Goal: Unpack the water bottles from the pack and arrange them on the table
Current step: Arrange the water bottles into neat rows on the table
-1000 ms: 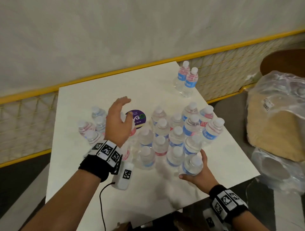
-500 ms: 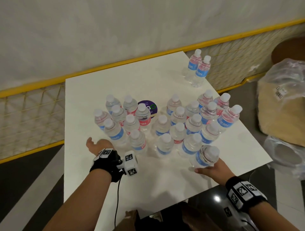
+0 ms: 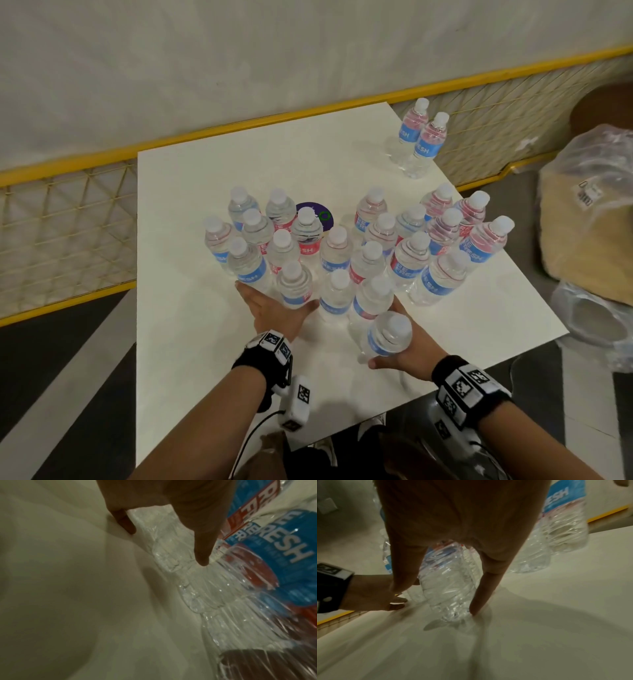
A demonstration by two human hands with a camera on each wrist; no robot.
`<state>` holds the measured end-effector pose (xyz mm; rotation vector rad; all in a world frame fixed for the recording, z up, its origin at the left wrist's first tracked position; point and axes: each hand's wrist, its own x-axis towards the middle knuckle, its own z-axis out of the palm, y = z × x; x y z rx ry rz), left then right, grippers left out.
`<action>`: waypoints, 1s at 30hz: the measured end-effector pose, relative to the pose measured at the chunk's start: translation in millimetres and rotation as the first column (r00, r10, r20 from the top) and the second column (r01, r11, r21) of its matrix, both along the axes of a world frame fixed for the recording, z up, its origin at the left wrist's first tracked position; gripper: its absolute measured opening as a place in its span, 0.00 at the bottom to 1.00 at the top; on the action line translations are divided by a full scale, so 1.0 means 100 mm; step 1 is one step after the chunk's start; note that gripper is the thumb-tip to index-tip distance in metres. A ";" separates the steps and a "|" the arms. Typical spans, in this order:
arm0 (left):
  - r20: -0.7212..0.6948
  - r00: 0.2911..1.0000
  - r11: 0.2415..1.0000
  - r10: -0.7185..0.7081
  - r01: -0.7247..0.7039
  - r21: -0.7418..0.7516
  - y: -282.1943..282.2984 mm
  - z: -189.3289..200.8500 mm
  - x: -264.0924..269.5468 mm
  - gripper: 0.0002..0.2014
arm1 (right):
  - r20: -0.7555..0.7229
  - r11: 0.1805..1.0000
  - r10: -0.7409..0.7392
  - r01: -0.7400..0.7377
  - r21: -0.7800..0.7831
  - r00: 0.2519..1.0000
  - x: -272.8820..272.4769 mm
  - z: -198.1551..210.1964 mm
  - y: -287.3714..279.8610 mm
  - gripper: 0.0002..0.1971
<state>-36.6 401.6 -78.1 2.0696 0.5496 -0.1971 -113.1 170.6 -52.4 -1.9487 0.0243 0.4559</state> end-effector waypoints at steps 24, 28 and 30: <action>0.047 0.997 0.987 0.056 -0.048 -0.155 0.79 -0.15 0.87 0.66 | 0.073 0.955 -0.283 0.274 0.113 0.956 0.68 -0.31 1.39 0.70; 0.035 0.997 0.985 -0.074 0.078 -0.151 0.92 -0.24 1.07 0.66 | 0.024 0.951 -0.297 0.293 0.094 0.955 0.82 -0.35 1.54 0.74; 0.031 0.991 0.969 -0.132 0.136 -0.204 1.00 -0.26 1.13 0.68 | 0.024 0.951 -0.295 0.292 0.098 0.955 0.86 -0.37 1.58 0.75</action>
